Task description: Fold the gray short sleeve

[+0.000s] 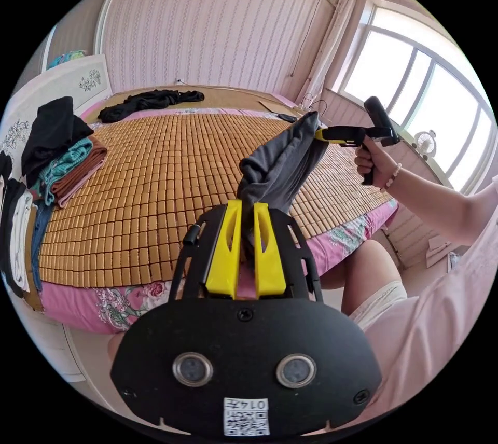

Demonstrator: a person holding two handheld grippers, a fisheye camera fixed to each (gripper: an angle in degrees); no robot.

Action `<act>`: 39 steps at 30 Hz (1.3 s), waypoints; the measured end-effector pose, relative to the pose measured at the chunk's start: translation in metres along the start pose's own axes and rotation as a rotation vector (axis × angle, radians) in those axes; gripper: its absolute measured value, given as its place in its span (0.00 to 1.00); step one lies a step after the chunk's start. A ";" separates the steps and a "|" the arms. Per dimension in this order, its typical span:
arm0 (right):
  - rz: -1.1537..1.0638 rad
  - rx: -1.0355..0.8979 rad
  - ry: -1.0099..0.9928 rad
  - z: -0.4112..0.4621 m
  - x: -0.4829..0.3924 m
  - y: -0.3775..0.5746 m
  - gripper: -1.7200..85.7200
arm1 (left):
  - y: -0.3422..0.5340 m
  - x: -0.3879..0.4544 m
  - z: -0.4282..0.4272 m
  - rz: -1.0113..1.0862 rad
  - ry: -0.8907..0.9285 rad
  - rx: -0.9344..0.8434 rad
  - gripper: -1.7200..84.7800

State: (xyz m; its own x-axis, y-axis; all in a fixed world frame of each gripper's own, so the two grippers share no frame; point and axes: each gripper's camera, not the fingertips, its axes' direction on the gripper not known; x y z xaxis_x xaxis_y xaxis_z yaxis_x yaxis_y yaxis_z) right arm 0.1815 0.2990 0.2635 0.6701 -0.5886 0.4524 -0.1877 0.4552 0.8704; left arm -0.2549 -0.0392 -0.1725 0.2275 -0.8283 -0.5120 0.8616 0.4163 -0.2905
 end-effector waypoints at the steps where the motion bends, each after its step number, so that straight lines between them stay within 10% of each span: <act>1: -0.022 0.022 0.003 -0.006 -0.016 0.001 0.07 | 0.001 0.005 -0.022 0.009 -0.007 0.039 0.07; 18: -0.374 -0.039 -0.057 0.104 -0.268 -0.151 0.08 | -0.027 -0.124 -0.283 -0.029 -0.359 0.302 0.07; 28: -0.055 -0.274 0.002 0.338 -0.323 -0.376 0.17 | -0.152 -0.361 -0.327 -0.477 -0.726 0.171 0.11; 39: -0.285 -0.339 0.092 0.329 -0.276 -0.148 0.18 | 0.017 -0.217 -0.401 -0.230 -0.670 0.351 0.10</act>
State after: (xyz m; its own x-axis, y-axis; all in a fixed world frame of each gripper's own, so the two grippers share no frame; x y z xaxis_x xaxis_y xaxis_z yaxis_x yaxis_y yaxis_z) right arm -0.2116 0.1745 0.0735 0.7248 -0.6673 0.1717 0.2488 0.4858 0.8379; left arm -0.4718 0.2981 -0.3897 0.1551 -0.9751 0.1586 0.9876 0.1570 -0.0007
